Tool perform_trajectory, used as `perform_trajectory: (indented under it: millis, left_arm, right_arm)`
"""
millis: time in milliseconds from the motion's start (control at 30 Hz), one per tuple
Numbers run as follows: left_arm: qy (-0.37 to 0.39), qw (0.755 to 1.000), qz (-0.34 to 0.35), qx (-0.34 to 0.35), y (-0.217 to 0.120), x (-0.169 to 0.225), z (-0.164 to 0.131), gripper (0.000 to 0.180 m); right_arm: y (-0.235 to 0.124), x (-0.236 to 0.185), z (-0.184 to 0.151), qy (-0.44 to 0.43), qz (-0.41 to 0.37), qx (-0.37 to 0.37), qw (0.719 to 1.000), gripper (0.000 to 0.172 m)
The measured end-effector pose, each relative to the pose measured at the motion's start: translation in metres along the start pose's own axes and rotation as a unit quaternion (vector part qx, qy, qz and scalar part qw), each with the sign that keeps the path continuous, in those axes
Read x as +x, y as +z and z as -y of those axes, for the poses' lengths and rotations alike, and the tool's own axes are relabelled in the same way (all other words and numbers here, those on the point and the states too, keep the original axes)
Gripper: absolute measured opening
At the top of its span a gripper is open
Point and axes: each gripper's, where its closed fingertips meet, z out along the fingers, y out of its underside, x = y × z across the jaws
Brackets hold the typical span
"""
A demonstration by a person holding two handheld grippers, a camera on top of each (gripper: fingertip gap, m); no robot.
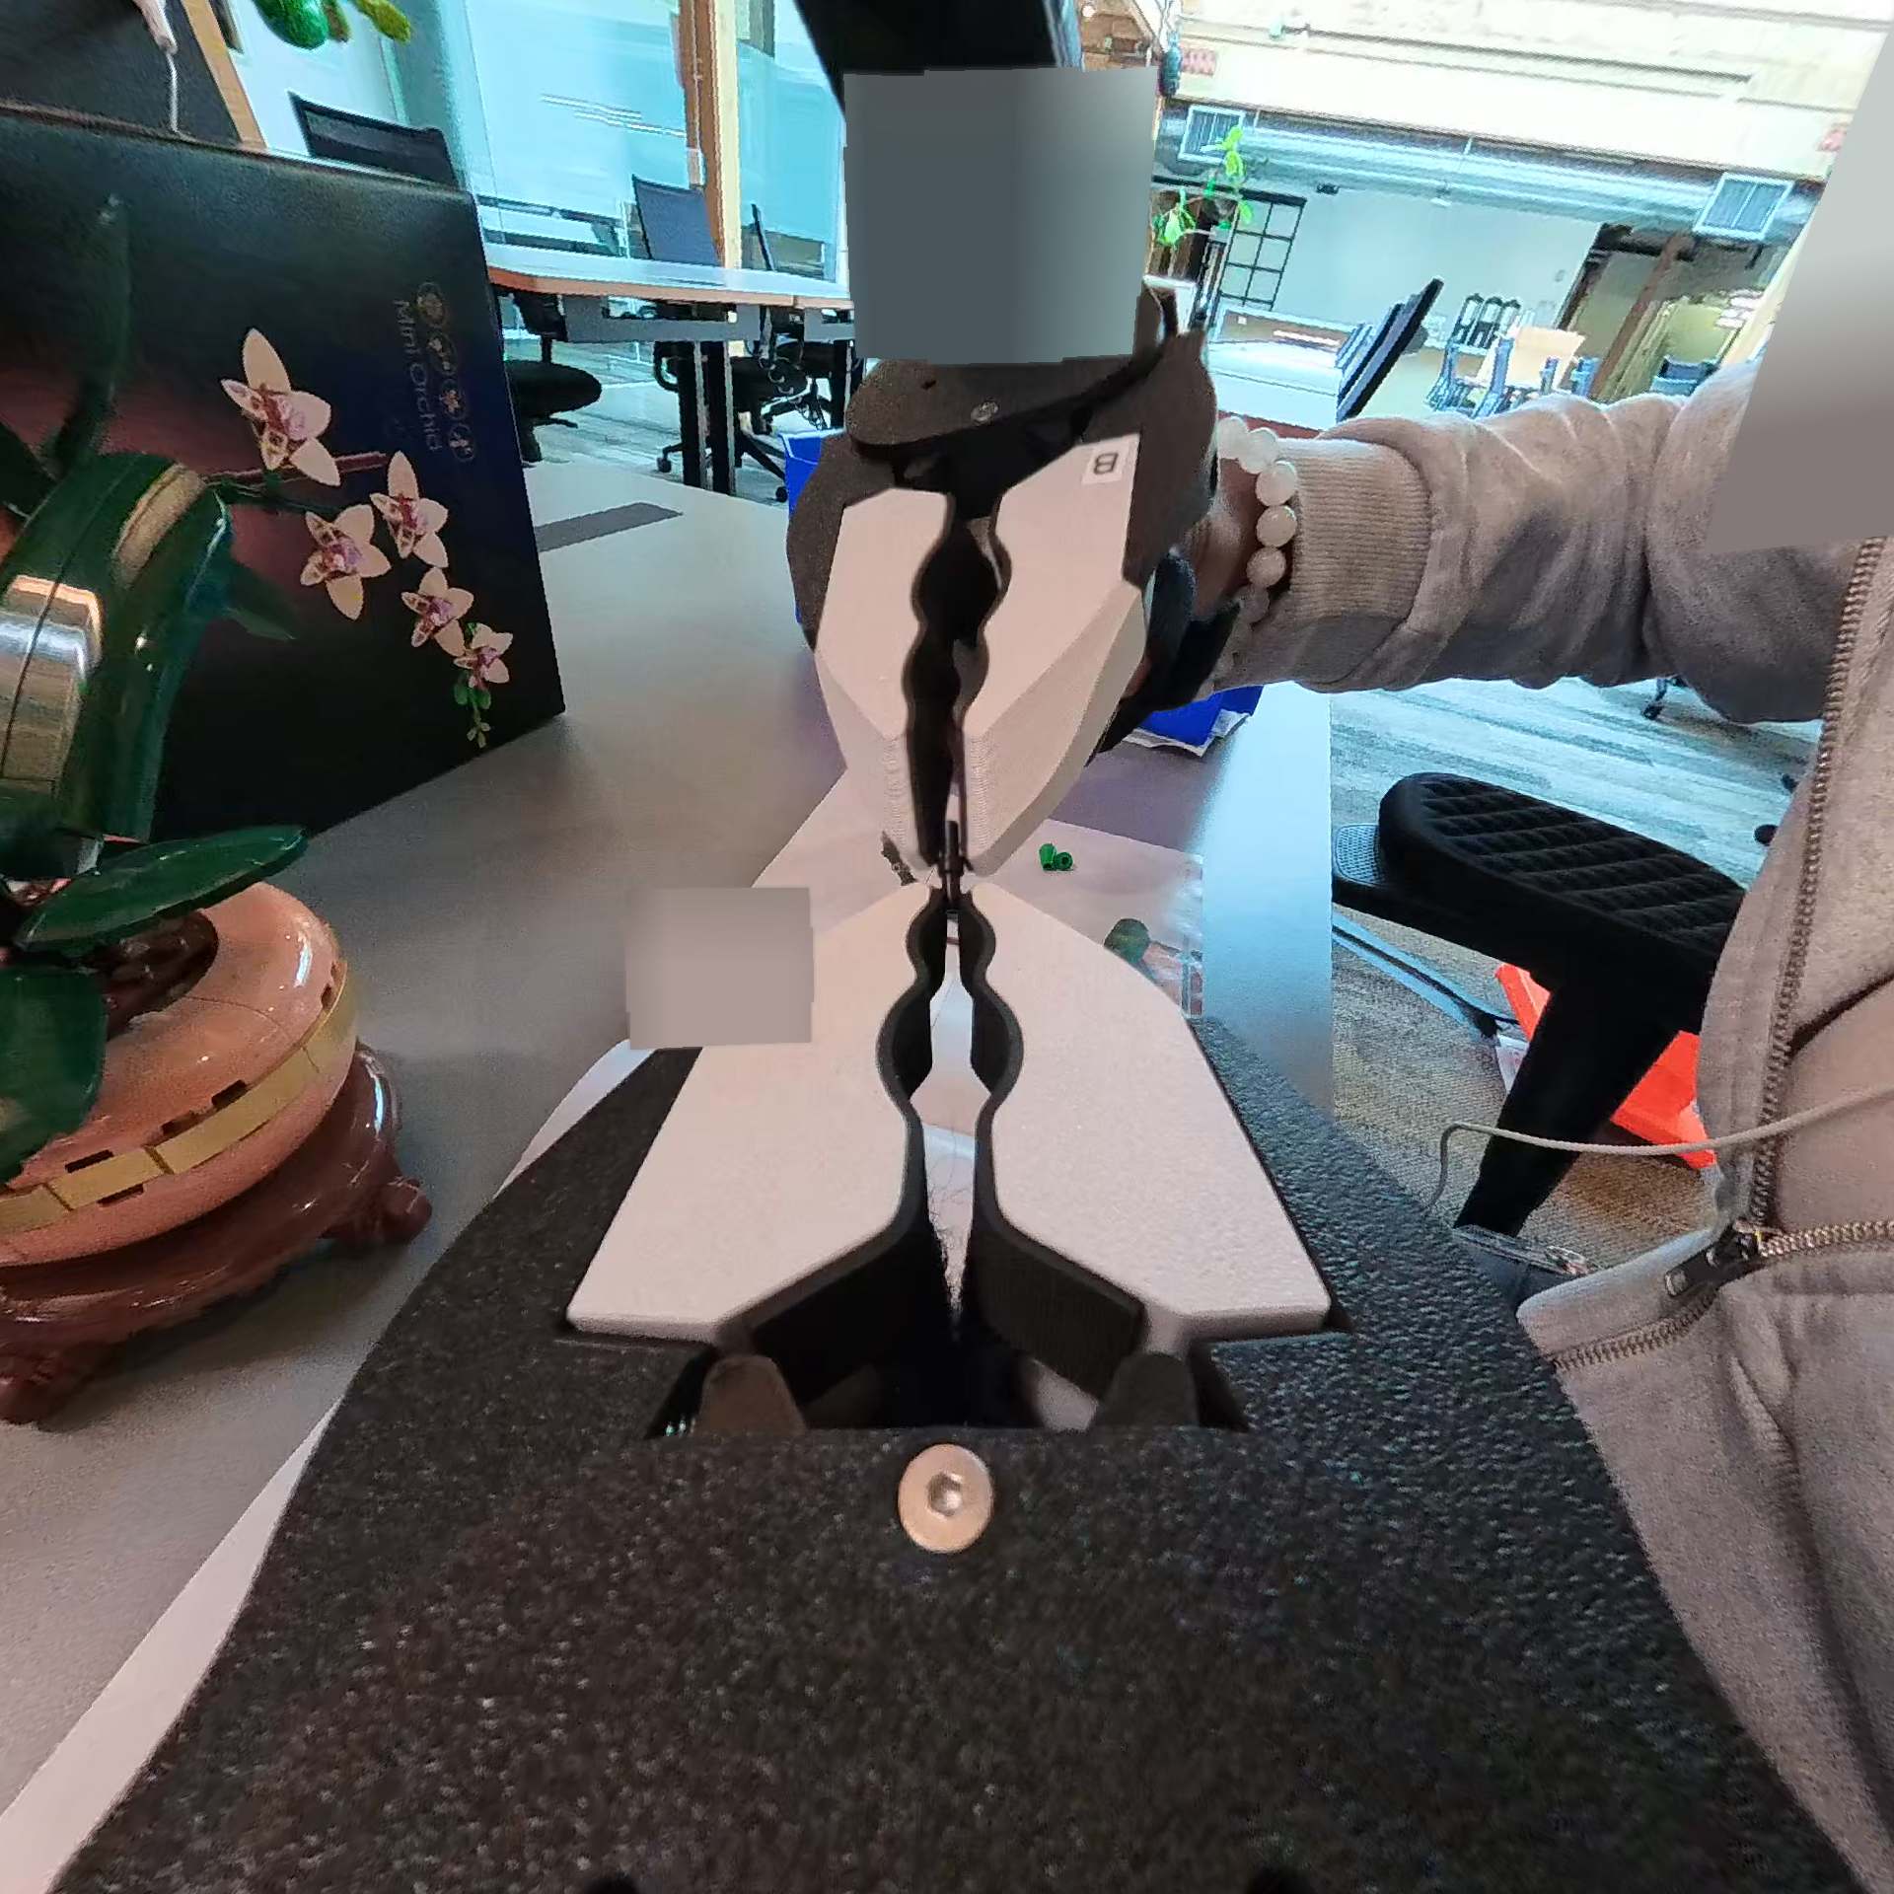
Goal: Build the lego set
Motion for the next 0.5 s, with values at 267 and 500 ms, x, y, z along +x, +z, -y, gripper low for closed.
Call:
perform_trajectory:
  millis: [267, 500]
  left_arm:
    - [0.037, 0.999, 0.016, -0.034, 0.002, 0.000, -0.008, 0.005]
    - [0.060, 0.997, 0.024, -0.047, 0.003, 0.001, -0.011, 0.002]
  right_arm:
    - [0.003, -0.001, -0.005, -0.053, -0.017, -0.052, 0.997, 0.002]
    - [0.006, -0.002, -0.006, -0.069, -0.022, -0.076, 0.994, 0.002]
